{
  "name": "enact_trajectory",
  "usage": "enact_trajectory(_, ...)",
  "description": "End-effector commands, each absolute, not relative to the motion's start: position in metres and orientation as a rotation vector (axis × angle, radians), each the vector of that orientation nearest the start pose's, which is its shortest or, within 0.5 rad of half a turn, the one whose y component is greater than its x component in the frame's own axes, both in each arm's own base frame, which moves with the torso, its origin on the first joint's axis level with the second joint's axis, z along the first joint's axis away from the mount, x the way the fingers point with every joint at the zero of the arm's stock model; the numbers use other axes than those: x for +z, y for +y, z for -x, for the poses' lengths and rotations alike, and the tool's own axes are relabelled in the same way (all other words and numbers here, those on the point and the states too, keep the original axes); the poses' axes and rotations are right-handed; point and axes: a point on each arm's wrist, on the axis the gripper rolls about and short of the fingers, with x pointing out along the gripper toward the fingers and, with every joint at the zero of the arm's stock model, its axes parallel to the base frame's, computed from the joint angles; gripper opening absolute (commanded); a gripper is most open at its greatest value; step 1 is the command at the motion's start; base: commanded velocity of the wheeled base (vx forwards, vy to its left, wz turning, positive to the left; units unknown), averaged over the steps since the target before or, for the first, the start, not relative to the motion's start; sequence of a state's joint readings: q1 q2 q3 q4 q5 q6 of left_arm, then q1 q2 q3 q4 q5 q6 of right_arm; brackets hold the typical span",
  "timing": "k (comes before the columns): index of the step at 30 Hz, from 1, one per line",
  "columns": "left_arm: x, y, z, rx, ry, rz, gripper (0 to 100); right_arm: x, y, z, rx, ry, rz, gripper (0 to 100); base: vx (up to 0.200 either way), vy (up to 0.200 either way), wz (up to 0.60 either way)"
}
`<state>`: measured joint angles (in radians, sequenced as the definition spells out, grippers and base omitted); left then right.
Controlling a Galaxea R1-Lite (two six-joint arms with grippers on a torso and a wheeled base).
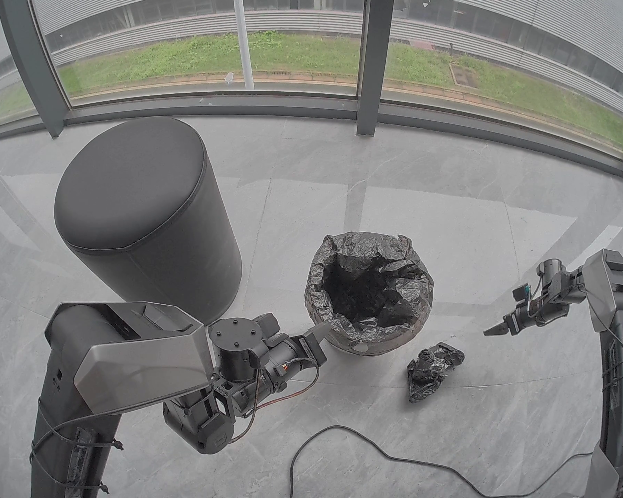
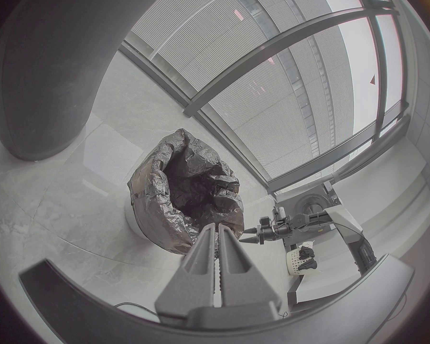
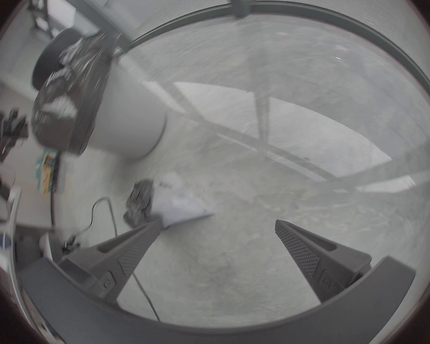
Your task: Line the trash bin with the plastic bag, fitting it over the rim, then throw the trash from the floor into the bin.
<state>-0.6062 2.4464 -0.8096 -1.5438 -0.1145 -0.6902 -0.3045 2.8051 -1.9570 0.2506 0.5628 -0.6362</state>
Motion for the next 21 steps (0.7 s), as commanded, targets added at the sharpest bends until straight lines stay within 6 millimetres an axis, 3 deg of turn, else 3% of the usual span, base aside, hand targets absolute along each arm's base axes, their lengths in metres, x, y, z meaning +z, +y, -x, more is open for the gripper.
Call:
enact_trajectory(1,-0.002,-0.232,-0.321,-0.655,0.348,0.63,0,-0.129,-0.138,-0.459,0.758,0.936,0.111,100,0.0,0.0,0.0)
enact_trajectory(8,-0.006,-0.231,-0.321,-0.651,0.359,0.629,0,-0.153,-0.097,-0.465,0.909,0.875,0.089,100,0.0,0.0,0.0)
enact_trajectory(11,-0.008,-0.232,-0.322,-0.649,0.361,0.628,0,-0.182,-0.085,-0.459,0.955,0.88,0.038,100,0.0,0.0,0.0)
enact_trajectory(12,-0.008,-0.232,-0.322,-0.649,0.361,0.628,0,-0.182,-0.085,-0.459,0.955,0.88,0.038,100,0.0,0.0,0.0)
enact_trajectory(13,-0.011,-0.232,-0.322,-0.646,0.368,0.626,0,-0.203,-0.08,-0.451,0.969,0.917,-0.009,100,0.0,0.0,0.0)
enact_trajectory(19,-0.01,-0.231,-0.322,-0.644,0.366,0.627,0,-0.203,-0.072,-0.453,0.939,0.964,-0.083,100,0.0,0.0,0.0)
enact_trajectory(21,-0.011,-0.23,-0.323,-0.633,0.363,0.627,0,-0.202,-0.072,-0.462,0.911,0.904,-0.058,100,0.0,0.0,0.0)
